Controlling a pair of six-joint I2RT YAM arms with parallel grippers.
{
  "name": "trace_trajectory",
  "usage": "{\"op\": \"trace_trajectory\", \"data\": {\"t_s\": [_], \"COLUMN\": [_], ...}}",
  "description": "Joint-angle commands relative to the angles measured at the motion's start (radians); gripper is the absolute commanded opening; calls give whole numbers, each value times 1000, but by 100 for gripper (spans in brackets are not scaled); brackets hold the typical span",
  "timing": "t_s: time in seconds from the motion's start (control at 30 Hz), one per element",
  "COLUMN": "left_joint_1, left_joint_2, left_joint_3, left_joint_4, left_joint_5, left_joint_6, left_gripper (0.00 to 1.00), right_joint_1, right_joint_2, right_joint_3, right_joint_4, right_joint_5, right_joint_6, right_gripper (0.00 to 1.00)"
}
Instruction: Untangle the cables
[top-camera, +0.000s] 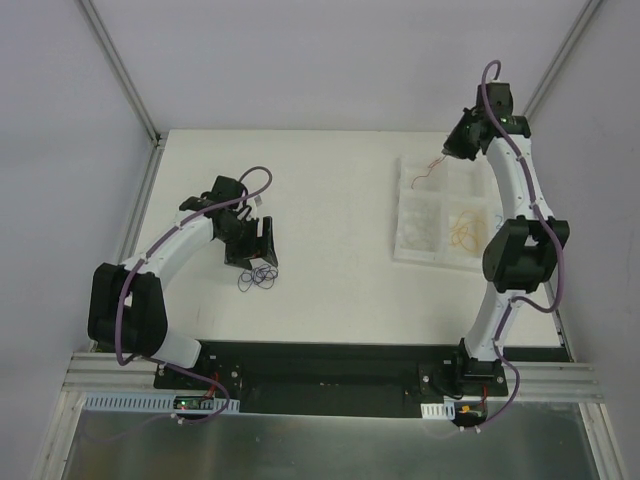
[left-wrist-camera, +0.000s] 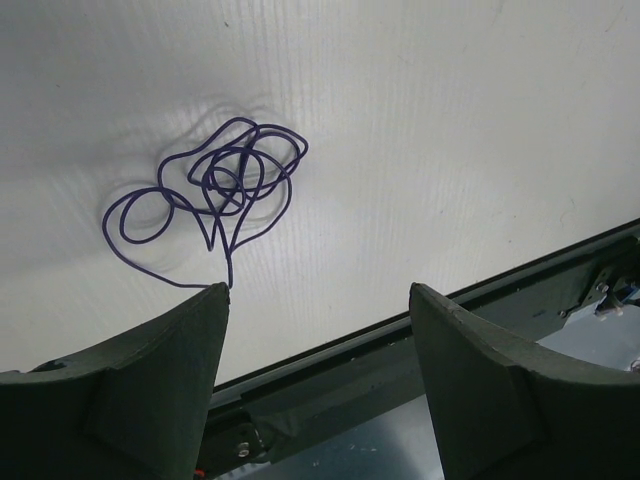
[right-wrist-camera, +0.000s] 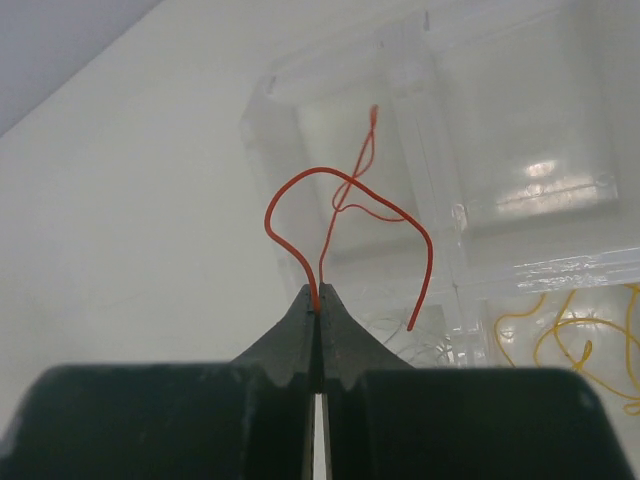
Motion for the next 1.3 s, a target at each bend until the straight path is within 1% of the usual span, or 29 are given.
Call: {"op": "trace_trajectory", "data": {"t_s": [0.0, 0.27, 0.33, 0.37, 0.43, 0.53, 0.63, 0.7, 0.77, 0.9, 1.0, 1.03, 1.17, 1.2, 1.27], "left_joint_1": [5, 5, 5, 5, 5, 5, 7, 8, 11, 13, 13, 13, 13, 13, 13], "left_joint_2": [9, 6, -5, -11, -23, -39, -54, -54, -50, -14, 18, 29, 99, 127, 180], "left_joint_3": [51, 41, 34, 31, 23, 18, 3, -3, -12, -35, -46, -48, -32, -22, 3], "left_joint_4": [-33, -53, -59, -62, -68, -88, -91, -97, -100, -96, -79, -71, -15, -8, -8], "left_joint_5": [-29, -48, -58, -66, -78, -98, -110, -117, -117, -118, -133, -141, -149, -149, -132], "left_joint_6": [22, 29, 32, 34, 35, 40, 46, 55, 57, 55, 60, 60, 69, 75, 84], "left_gripper": [72, 73, 76, 77, 80, 82, 81, 78, 74, 65, 60, 59, 54, 47, 28], "right_joint_1": [15, 38, 40, 40, 40, 40, 40, 41, 44, 102, 191, 228, 385, 423, 480], "right_joint_2": [92, 238, 254, 255, 263, 248, 188, 130, 55, -175, -318, -358, -504, -521, -542], "right_joint_3": [-31, 33, 53, 65, 94, 121, 96, 62, 6, -219, -414, -477, -735, -769, -826], "right_joint_4": [22, -1, -16, -30, -73, -139, -180, -200, -217, -171, -142, -139, -47, -36, -13], "right_joint_5": [-30, -82, -83, -80, -77, -68, -63, -51, -39, -77, -91, -88, -102, -91, -89], "right_joint_6": [13, 42, 53, 56, 56, 41, 18, -2, -20, -46, -51, -45, 21, 39, 65], "right_gripper": [0, 1, 5, 9, 24, 39, 48, 52, 53, 53, 53, 53, 53, 53, 53]}}
